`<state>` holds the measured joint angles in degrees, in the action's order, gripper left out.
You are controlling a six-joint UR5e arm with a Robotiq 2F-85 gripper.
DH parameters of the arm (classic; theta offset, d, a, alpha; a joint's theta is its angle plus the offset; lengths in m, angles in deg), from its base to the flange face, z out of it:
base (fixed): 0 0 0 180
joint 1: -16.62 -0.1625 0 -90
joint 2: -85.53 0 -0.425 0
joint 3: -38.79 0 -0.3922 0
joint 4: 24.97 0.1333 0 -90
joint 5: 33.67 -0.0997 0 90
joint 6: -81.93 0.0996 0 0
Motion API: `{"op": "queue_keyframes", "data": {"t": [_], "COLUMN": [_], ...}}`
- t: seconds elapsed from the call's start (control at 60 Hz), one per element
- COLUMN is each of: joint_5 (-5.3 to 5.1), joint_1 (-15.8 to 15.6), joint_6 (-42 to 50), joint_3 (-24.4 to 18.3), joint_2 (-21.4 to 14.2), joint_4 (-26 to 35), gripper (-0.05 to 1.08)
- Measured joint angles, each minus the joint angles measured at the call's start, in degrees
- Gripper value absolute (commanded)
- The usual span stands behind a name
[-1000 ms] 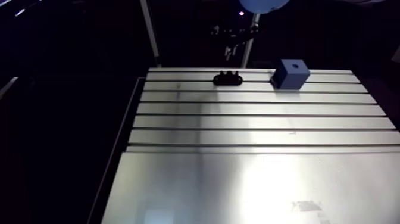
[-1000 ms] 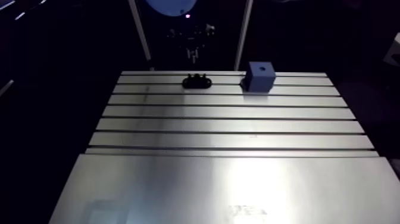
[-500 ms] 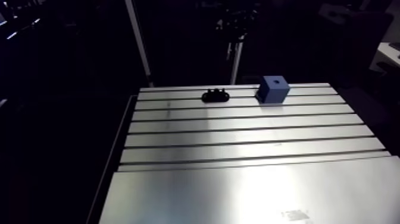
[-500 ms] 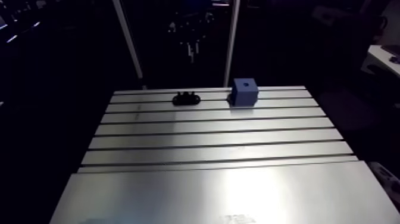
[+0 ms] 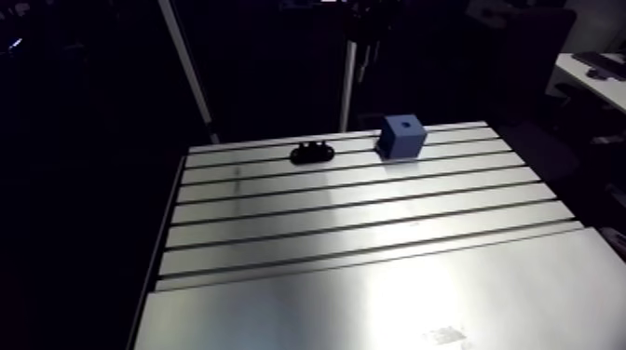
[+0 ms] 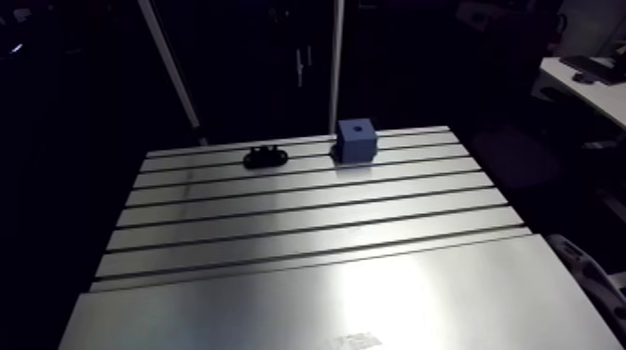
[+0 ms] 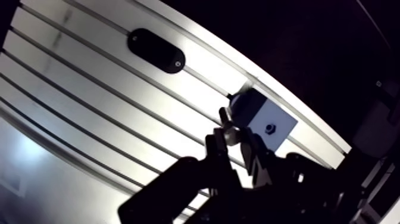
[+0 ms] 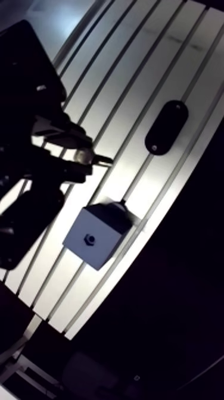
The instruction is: Pick up the M10 bolt and insert it into the hex recess until seated.
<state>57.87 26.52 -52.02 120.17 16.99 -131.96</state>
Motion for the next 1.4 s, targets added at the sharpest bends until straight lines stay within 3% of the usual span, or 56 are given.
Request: {"op": "queue_keyframes", "data": {"t": [0.133,0.383,0.55,0.75,1.4], "joint_5": [0.71,4.38,5.63,5.81,4.96], "joint_1": [1.2,3.0,3.9,4.8,7.4], "joint_6": [-2.1,-4.3,-5.8,-6.8,-8.5], "joint_3": [-0.9,-1.7,-2.1,-2.4,-6.2], "joint_2": [1.0,2.8,3.6,4.2,9.5], "joint_4": [0.8,1.4,1.4,1.3,4.3], "gripper": [0.92,0.92,0.92,0.92,0.91]}}
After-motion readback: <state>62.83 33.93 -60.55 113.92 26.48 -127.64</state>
